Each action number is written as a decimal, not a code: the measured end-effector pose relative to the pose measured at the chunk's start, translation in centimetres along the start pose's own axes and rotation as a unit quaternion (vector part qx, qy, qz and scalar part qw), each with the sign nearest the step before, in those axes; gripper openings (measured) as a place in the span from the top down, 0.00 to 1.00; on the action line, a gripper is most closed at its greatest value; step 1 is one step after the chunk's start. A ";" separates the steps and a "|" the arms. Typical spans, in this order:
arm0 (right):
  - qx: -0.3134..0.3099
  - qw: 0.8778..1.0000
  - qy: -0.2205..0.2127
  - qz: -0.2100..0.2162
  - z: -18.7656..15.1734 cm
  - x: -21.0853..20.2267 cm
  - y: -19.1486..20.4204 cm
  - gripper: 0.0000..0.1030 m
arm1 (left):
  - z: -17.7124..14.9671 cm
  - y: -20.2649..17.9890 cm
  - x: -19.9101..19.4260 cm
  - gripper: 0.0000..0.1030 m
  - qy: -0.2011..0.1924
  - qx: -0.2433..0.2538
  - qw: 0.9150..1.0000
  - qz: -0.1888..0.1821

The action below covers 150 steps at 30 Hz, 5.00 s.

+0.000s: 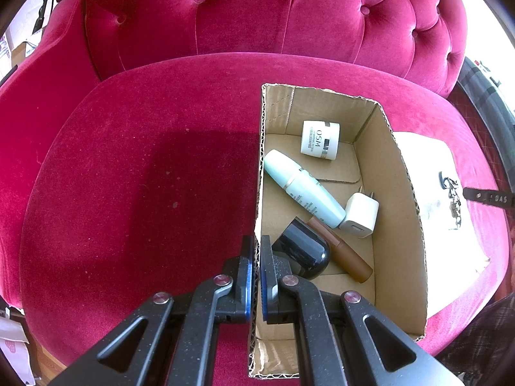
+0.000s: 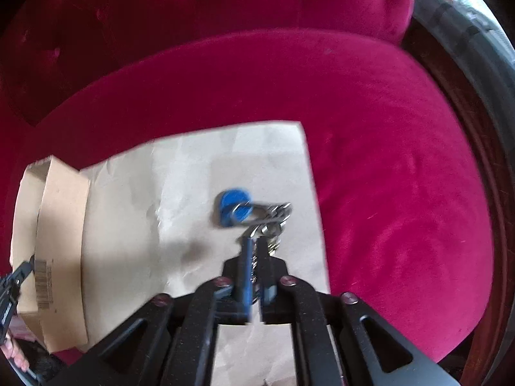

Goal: Organize rigid objects
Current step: 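Close the right gripper on the metal keyring and lift it, then carry the keyring with the right gripper into the box and release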

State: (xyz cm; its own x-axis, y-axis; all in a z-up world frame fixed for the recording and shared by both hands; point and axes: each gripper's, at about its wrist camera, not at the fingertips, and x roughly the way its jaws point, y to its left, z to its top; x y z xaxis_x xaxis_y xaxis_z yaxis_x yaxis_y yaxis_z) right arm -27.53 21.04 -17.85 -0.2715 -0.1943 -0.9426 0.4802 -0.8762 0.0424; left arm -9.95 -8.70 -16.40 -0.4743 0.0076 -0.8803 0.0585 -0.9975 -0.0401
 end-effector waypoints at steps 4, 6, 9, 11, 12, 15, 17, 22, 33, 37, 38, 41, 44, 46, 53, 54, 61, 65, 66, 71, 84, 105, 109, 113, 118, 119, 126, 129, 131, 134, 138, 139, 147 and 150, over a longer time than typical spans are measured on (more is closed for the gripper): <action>0.002 1.000 -0.003 -0.013 -0.3 0.6 0.2 0.34 | 0.0 0.4 0.0 0.97 0.000 0.000 1.000 0.000; 0.003 1.000 0.000 -0.012 -0.1 0.7 0.2 0.34 | 0.0 0.3 0.0 0.97 0.000 0.000 1.000 0.000; 0.009 1.000 -0.003 -0.012 0.2 0.8 -0.1 0.34 | 0.0 0.2 0.0 0.97 0.000 0.000 1.000 0.000; 0.010 1.000 -0.003 -0.009 0.3 1.0 -0.1 0.34 | 0.0 0.2 0.0 0.97 0.000 0.001 1.000 0.000; 0.008 1.000 -0.001 -0.011 0.4 1.4 -0.2 0.35 | 0.0 0.4 0.0 0.97 0.000 0.001 1.000 0.001; 0.010 1.000 0.008 -0.016 0.5 2.5 -0.4 0.36 | 0.0 0.7 0.0 0.97 -0.001 0.002 1.000 0.001; 0.010 1.000 0.011 -0.018 0.5 3.1 -0.6 0.35 | 0.0 0.7 0.0 0.97 -0.001 0.002 1.000 0.001; 0.009 1.000 0.009 -0.018 0.8 3.2 -0.6 0.35 | 0.0 0.6 0.0 0.97 -0.001 0.002 1.000 0.001; -0.004 1.000 0.006 -0.021 1.5 2.8 0.1 0.76 | 0.1 0.3 0.1 0.97 0.000 0.001 1.000 0.001; -0.001 1.000 0.000 -0.021 1.7 2.4 0.2 0.76 | 0.1 0.4 0.1 0.97 -0.001 0.001 1.000 0.001; -0.001 1.000 -0.002 -0.020 1.7 2.1 0.0 0.76 | 0.1 0.3 0.1 0.97 -0.001 0.001 1.000 0.001; 0.000 1.000 -0.008 -0.018 2.0 1.4 -0.1 0.76 | 0.1 0.4 0.1 0.97 0.000 0.001 1.000 0.001; 0.002 1.000 -0.011 -0.016 1.4 0.9 0.2 0.76 | 0.1 0.5 0.1 0.97 0.000 0.001 1.000 0.001; 0.003 1.000 -0.016 -0.014 0.9 0.4 0.9 0.76 | 0.1 0.5 0.1 0.97 -0.001 0.002 1.000 0.001; 0.001 0.999 -0.034 -0.008 0.8 -1.4 1.7 0.76 | 0.1 0.5 0.1 0.97 -0.001 0.002 1.000 0.001; -0.001 0.999 -0.038 -0.006 1.6 -1.5 0.7 0.76 | 0.1 0.5 0.1 0.97 -0.001 0.002 1.000 0.001; -0.012 0.998 -0.061 0.000 2.0 -3.8 1.3 0.76 | 0.1 0.8 0.0 0.97 -0.001 0.002 1.000 0.002; -0.018 0.998 -0.066 0.001 1.6 -4.7 2.0 0.76 | 0.1 1.2 0.0 0.97 -0.001 0.002 1.000 0.002; -0.020 0.998 -0.067 0.001 1.5 -4.9 2.1 0.76 | 0.1 1.0 0.0 0.97 0.000 0.002 1.000 0.002; -0.026 0.997 -0.076 0.004 2.0 -5.3 2.3 0.76 | 0.1 1.3 -0.1 0.97 -0.001 0.003 1.000 0.003; -0.054 0.993 -0.105 0.023 2.5 -7.7 4.8 0.76 | 0.1 1.2 -0.1 0.97 -0.001 0.002 1.000 0.003; -0.120 0.978 -0.147 0.084 3.3 -11.4 12.2 0.76 | 0.0 1.4 -0.2 0.97 -0.001 0.003 1.000 0.003; -0.135 0.975 -0.149 0.098 3.3 -11.7 13.9 0.76 | 0.0 1.5 -0.2 0.97 -0.001 0.003 1.000 0.003; -0.152 0.971 -0.147 0.111 3.1 -11.6 15.7 0.76 | 0.1 2.1 -0.3 0.97 -0.001 0.004 1.000 0.003; -0.167 0.968 -0.145 0.122 2.7 -11.7 17.3 0.76 | 0.1 2.5 -0.4 0.97 -0.001 0.003 1.000 0.003; -0.169 0.967 -0.145 0.123 2.6 -11.7 17.4 0.76 | 0.2 2.6 -0.4 0.97 -0.001 0.004 1.000 0.003; -0.185 0.964 -0.135 0.135 2.1 -11.3 18.9 0.75 | 0.1 2.7 -0.4 0.97 -0.001 0.004 1.000 0.003; -0.195 0.962 -0.132 0.140 1.6 -11.1 19.7 0.75 | 0.1 2.7 -0.4 0.97 -0.002 0.004 1.000 0.003; -0.203 0.960 -0.129 0.144 1.4 -10.9 20.3 0.75 | 0.2 2.9 -0.4 0.97 -0.001 0.004 1.000 0.003; -0.212 0.958 -0.122 0.148 0.9 -10.6 21.0 0.75 | 0.2 3.1 -0.5 0.97 -0.001 0.003 1.000 0.003; -0.225 0.956 -0.114 0.151 0.2 -10.0 22.0 0.75 | 0.2 3.0 -0.5 0.97 -0.001 0.003 1.000 0.002; -0.230 0.955 -0.111 0.151 0.0 -9.8 22.2 0.75 | 0.2 3.0 -0.5 0.97 -0.001 0.003 1.000 0.003; -0.246 0.952 -0.096 0.156 -0.7 -8.5 23.5 0.75 | 0.2 3.2 -0.5 0.97 -0.001 0.003 1.000 0.003; -0.248 0.951 -0.089 0.159 -0.9 -8.0 23.8 0.75 | 0.2 3.2 -0.5 0.97 -0.002 0.003 1.000 0.002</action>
State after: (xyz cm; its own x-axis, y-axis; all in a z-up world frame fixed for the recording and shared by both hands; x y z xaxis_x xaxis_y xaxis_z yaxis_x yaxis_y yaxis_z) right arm -13.22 2.15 -9.63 -0.1630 -0.5247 -0.8355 0.8844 -0.4532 0.1120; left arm -9.71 -11.90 -16.01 -0.4767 0.0030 -0.8790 0.0549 -0.9979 -0.0332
